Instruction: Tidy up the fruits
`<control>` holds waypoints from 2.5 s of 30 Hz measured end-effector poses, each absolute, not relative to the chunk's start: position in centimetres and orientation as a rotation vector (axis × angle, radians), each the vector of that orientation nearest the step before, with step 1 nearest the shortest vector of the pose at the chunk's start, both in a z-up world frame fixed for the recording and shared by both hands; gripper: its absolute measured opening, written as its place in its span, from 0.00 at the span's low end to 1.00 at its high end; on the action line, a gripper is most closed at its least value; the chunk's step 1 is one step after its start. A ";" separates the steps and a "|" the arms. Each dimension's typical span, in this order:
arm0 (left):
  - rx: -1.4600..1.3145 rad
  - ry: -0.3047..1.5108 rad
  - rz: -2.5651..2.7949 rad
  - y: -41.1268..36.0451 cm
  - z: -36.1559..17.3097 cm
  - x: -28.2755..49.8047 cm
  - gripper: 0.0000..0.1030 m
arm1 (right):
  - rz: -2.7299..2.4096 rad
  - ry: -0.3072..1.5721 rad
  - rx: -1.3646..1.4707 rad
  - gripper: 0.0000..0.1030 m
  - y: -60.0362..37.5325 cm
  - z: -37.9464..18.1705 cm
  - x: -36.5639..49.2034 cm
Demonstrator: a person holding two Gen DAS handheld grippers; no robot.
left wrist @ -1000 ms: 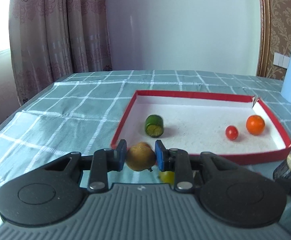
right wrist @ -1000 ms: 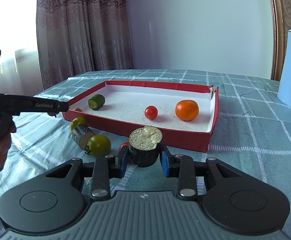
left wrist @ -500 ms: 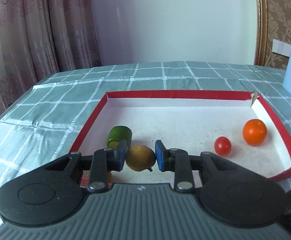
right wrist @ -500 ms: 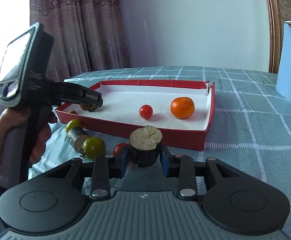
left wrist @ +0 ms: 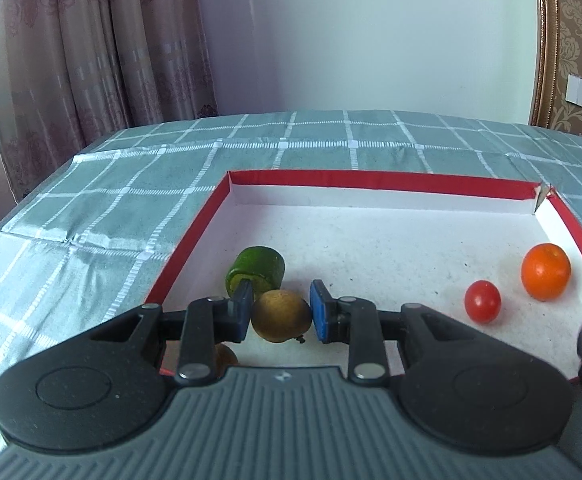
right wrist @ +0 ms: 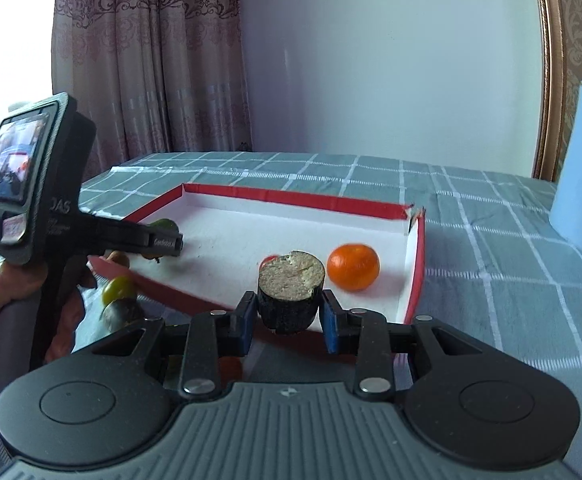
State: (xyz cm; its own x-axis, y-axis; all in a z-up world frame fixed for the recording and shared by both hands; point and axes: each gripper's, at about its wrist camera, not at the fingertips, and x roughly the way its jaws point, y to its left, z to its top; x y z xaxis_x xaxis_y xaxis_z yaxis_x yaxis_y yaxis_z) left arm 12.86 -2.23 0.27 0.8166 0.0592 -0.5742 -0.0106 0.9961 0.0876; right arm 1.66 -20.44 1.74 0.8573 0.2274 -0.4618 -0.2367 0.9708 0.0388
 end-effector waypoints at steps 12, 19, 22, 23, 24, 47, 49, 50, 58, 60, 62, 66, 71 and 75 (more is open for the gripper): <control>0.120 0.580 0.078 -2.3 0.0 13.9 0.27 | 0.197 0.549 -0.075 0.31 -17.4 1.5 10.9; 0.132 0.560 0.072 -2.5 -0.1 14.3 0.28 | 0.190 0.611 -0.088 0.31 -16.3 0.4 13.4; 0.135 0.558 0.074 -2.5 -0.1 14.3 0.29 | 0.194 0.622 -0.098 0.31 -16.1 0.3 13.6; 0.136 0.557 0.075 -2.5 -0.2 14.3 0.29 | 0.194 0.626 -0.095 0.31 -16.0 0.2 13.6; 0.137 0.559 0.072 -2.6 -0.2 14.3 0.30 | 0.195 0.632 -0.093 0.31 -16.0 0.2 13.7; 0.084 0.533 0.058 -1.6 0.3 13.4 0.79 | 0.172 0.613 -0.028 0.51 -16.9 0.4 13.2; 0.079 0.536 0.055 -1.6 0.3 13.4 0.79 | 0.166 0.605 -0.028 0.51 -16.9 0.3 13.0; 0.077 0.536 0.052 -1.6 0.3 13.3 0.79 | 0.168 0.607 -0.028 0.51 -16.9 0.3 13.0; 0.077 0.523 0.053 -1.5 0.3 12.8 0.86 | 0.178 0.594 0.029 0.53 -17.7 0.5 12.6; 0.071 0.531 0.050 -1.4 0.3 12.8 0.87 | 0.184 0.594 0.038 0.55 -17.8 0.6 12.4; 0.063 0.540 0.046 -1.2 0.2 12.8 0.88 | 0.185 0.590 0.040 0.56 -17.8 0.7 12.3; 0.055 0.532 0.042 -1.0 0.3 12.4 0.89 | 0.188 0.581 0.043 0.58 -17.9 0.7 11.9; 0.052 0.522 0.037 -0.9 0.4 12.2 0.92 | 0.197 0.576 0.066 0.60 -18.2 0.8 11.5; 0.058 0.493 0.039 -0.8 0.6 11.4 0.97 | 0.204 0.573 0.068 0.61 -18.4 0.8 10.9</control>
State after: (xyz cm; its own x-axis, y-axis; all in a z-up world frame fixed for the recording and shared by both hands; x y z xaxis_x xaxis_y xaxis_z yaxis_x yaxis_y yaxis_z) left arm 11.36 -0.82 0.57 0.8803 0.0511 -0.4717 -0.0231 0.9976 0.0649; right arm 10.86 -18.37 0.76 0.8209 0.2108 -0.5307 -0.1729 0.9775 0.1208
